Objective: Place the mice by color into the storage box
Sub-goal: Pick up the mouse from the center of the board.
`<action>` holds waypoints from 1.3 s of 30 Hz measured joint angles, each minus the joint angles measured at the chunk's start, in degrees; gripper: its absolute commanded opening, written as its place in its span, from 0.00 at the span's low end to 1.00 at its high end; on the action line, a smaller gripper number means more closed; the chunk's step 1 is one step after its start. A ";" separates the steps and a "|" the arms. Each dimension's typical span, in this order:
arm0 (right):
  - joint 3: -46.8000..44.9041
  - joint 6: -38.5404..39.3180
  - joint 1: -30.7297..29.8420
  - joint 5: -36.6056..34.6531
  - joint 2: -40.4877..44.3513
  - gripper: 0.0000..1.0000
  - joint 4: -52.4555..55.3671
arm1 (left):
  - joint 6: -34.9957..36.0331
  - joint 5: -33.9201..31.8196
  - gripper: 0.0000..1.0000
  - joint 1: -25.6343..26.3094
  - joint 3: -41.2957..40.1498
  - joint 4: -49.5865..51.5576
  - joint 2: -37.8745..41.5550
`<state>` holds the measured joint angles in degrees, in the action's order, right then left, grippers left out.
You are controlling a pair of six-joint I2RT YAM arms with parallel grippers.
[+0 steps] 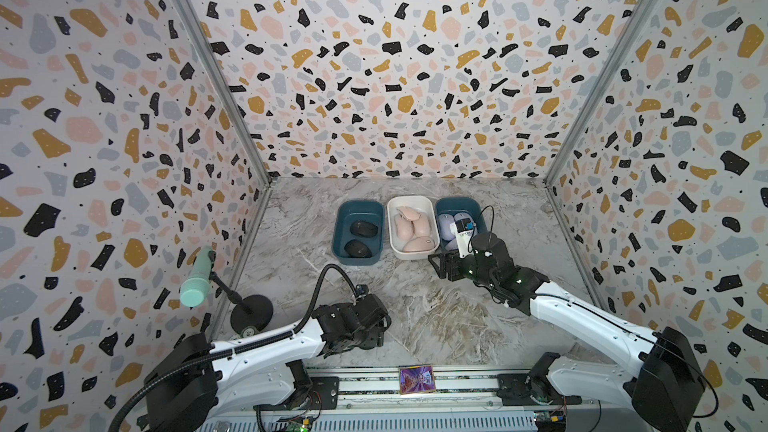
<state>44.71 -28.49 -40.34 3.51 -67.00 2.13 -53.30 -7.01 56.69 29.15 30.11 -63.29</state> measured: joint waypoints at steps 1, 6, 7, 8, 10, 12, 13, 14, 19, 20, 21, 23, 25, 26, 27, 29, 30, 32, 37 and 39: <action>0.00 -0.02 0.13 0.02 0.00 0.77 0.00 | 0.02 -0.17 0.75 0.02 0.00 -0.15 -0.59; -0.04 -0.07 0.76 0.33 0.02 0.77 0.02 | 0.37 -1.18 0.72 0.02 0.26 -0.66 -4.35; -0.09 -0.07 0.92 0.42 0.02 0.77 0.00 | 0.59 -1.38 0.71 0.02 0.57 -0.66 -5.31; -0.15 -0.11 1.09 0.46 0.09 0.77 0.04 | 0.79 -1.64 0.70 0.07 1.01 -0.70 -6.14; -0.42 -0.20 1.42 0.63 0.35 0.77 0.04 | 1.16 -2.25 0.69 0.17 1.99 -0.83 -7.82; -0.70 -0.22 1.75 0.81 0.70 0.77 0.07 | 1.42 -2.78 0.66 0.42 2.84 -0.74 -9.27; -0.81 -0.24 1.90 0.83 0.87 0.77 0.15 | 1.46 -3.08 0.64 0.55 3.19 -0.63 -9.86; -0.92 -0.28 2.08 0.92 1.09 0.77 0.17 | 1.57 -3.45 0.61 0.68 3.54 -0.46 -10.45; -1.29 -0.66 2.86 1.20 1.51 0.77 0.24 | 2.91 -4.52 0.44 1.38 5.31 0.72 -12.61; -1.31 -0.74 2.99 1.25 1.51 0.77 0.22 | 3.19 -4.68 0.42 1.51 5.66 0.94 -13.03; -1.33 -0.81 3.10 1.29 1.53 0.77 0.24 | 3.30 -4.83 0.41 1.62 5.99 1.25 -13.31; -1.38 -0.85 3.32 1.42 1.55 0.77 0.26 | 3.80 -4.98 0.38 1.66 6.64 1.55 -13.94; -1.38 -0.85 3.54 1.49 1.64 0.77 0.33 | 4.26 -5.18 0.38 1.68 7.30 1.86 -14.16; -1.38 -0.83 3.65 1.49 1.75 0.77 0.42 | 4.44 -5.51 0.37 1.68 7.76 2.01 -14.14; -1.38 -0.85 3.80 1.49 1.88 0.77 0.48 | 4.57 -5.77 0.37 1.68 8.35 2.29 -14.08; -1.38 -0.83 4.17 1.51 2.16 0.77 0.50 | 4.76 -6.71 0.37 1.68 9.97 2.51 -13.66; -1.38 -0.83 4.35 1.55 2.29 0.77 0.52 | 4.90 -7.26 0.37 1.68 10.67 2.56 -13.38; -1.38 -0.83 4.72 1.70 2.62 0.77 0.55 | 5.35 -8.41 0.37 1.66 12.37 2.58 -12.90; -1.38 -0.83 5.68 2.08 3.37 0.77 0.70 | 8.39 -11.39 0.37 0.20 18.53 3.37 -12.92; -1.38 -0.83 5.92 2.14 3.39 0.77 0.83 | 10.32 -12.13 0.37 -2.14 21.09 3.43 -12.96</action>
<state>43.33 -29.32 -34.41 5.65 -63.61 2.96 -42.98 -19.14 54.54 50.24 33.54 -76.25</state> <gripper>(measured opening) 0.773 0.581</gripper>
